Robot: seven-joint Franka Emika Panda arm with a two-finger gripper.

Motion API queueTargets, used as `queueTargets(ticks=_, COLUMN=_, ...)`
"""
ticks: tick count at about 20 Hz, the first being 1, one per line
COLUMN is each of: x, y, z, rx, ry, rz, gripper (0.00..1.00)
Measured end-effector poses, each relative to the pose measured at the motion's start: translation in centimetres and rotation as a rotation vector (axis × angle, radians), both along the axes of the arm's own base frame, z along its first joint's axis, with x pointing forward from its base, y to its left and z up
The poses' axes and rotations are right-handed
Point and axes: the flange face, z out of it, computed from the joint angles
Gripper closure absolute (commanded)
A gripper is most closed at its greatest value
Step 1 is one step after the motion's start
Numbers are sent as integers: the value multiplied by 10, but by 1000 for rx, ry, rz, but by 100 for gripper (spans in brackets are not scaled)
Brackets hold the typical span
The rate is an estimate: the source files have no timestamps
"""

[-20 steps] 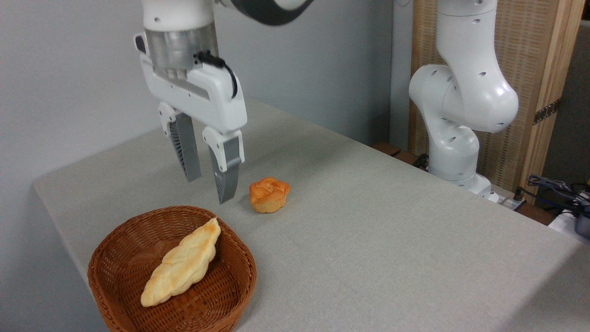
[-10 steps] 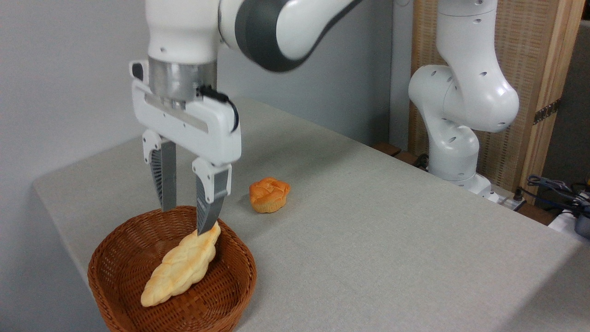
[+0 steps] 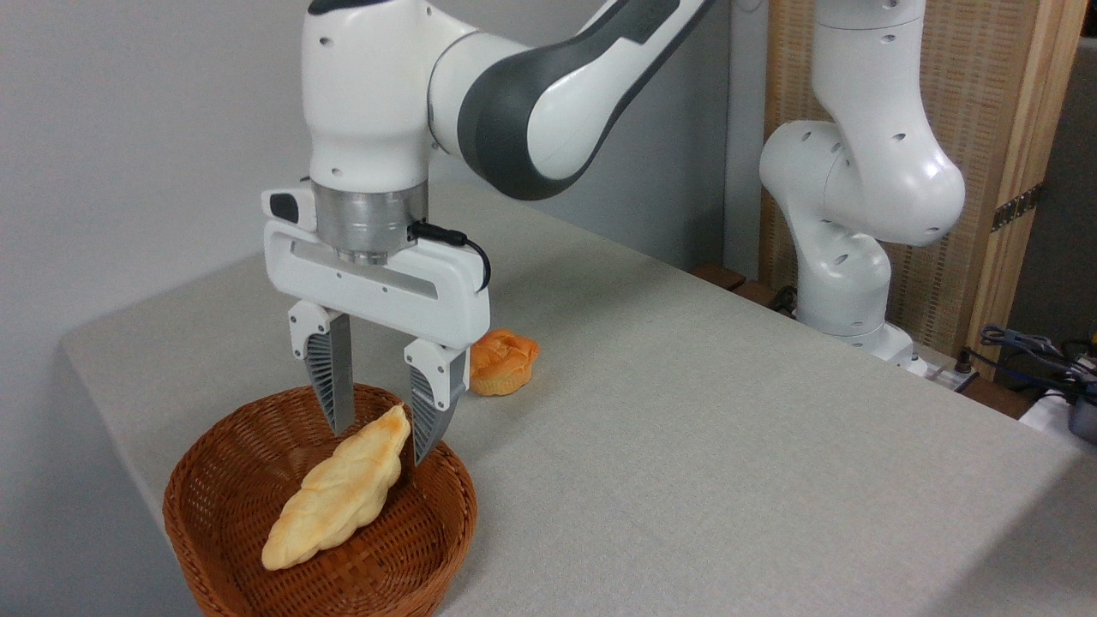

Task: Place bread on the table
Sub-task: 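Lower the open gripper down into the basket over the braided roll, then close the gripper on the middle of the braided roll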

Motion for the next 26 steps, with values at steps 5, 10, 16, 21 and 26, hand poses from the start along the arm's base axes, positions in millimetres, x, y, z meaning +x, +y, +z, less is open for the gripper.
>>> queueTargets(ticks=5, x=11, y=-6, z=-16, rx=-24, ry=-33, rz=83, gripper=0)
queueTargets(ticks=10, x=18, y=-6, z=-24, rx=-32, ry=-60, rz=102, gripper=0)
queueTargets(ticks=16, x=21, y=-7, z=-32, rx=-33, ry=-64, rz=102, gripper=0)
queueTargets(ticks=21, x=29, y=-26, z=-50, rx=-45, ry=-91, rz=80, gripper=0)
queueTargets(ticks=26, x=30, y=-35, z=-63, rx=-50, ry=-76, rz=78, gripper=0)
